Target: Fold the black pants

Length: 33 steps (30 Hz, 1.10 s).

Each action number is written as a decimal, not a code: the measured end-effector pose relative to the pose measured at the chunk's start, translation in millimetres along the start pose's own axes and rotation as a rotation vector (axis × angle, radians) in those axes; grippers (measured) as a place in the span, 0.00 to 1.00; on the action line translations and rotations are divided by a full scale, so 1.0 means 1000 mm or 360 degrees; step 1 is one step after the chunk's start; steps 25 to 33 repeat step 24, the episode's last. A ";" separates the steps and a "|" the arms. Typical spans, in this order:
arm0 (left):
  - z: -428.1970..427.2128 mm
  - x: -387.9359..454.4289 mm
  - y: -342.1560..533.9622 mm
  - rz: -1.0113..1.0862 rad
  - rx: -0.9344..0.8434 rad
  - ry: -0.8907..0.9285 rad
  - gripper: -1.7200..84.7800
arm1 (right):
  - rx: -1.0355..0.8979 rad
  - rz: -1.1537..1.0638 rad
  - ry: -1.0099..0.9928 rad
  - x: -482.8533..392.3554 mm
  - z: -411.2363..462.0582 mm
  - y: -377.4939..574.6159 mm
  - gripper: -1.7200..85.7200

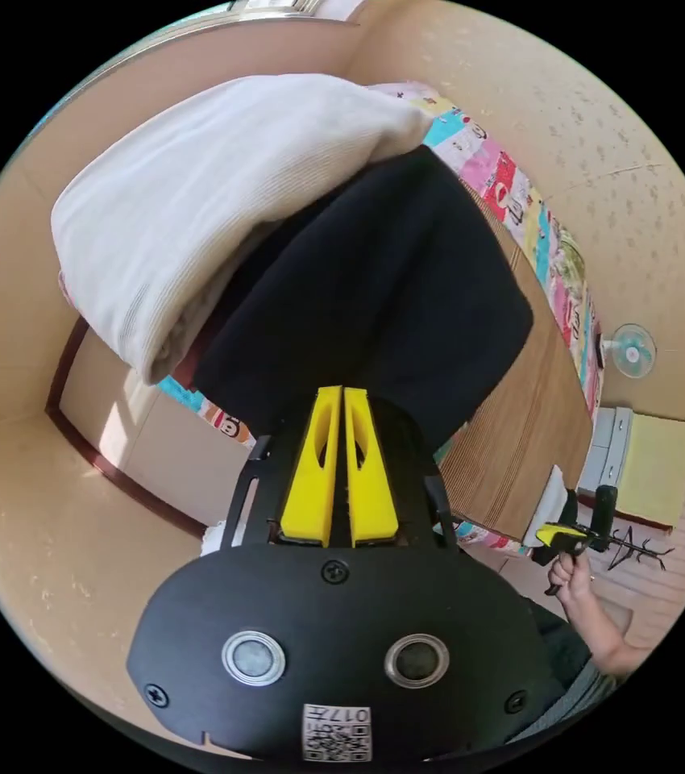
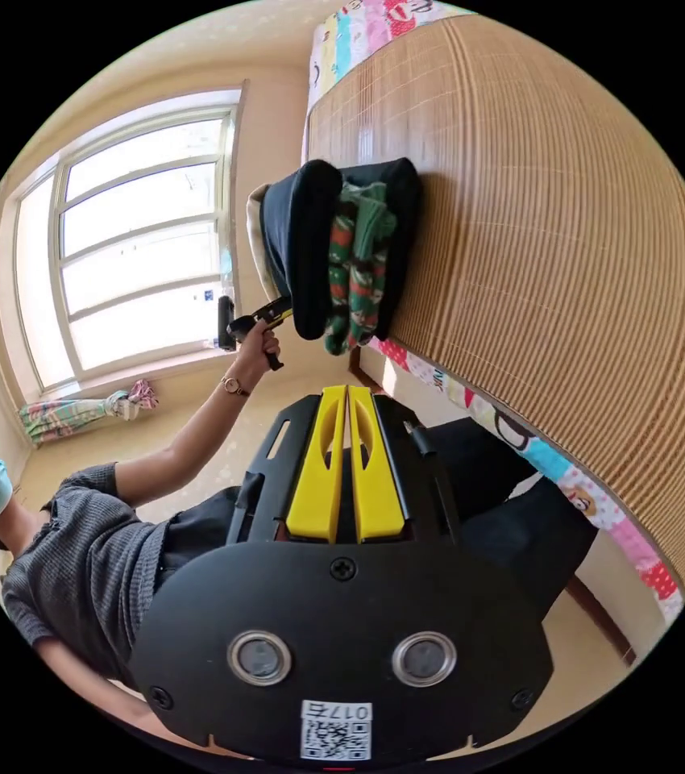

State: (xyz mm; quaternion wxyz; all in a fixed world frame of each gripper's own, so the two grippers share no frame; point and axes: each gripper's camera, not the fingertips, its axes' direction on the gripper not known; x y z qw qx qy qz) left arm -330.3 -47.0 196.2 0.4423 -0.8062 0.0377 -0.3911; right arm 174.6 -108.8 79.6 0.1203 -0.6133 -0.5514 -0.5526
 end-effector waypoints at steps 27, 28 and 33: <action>0.072 0.011 0.108 -0.0982 0.0425 0.0457 0.01 | 0.2018 0.1071 -0.0484 0.137 -0.284 0.390 0.03; 0.072 0.011 0.108 -0.0982 0.0425 0.0457 0.01 | 0.2018 0.1071 -0.0484 0.137 -0.284 0.390 0.03; 0.072 0.011 0.108 -0.0982 0.0425 0.0457 0.01 | 0.2018 0.1071 -0.0484 0.137 -0.284 0.390 0.03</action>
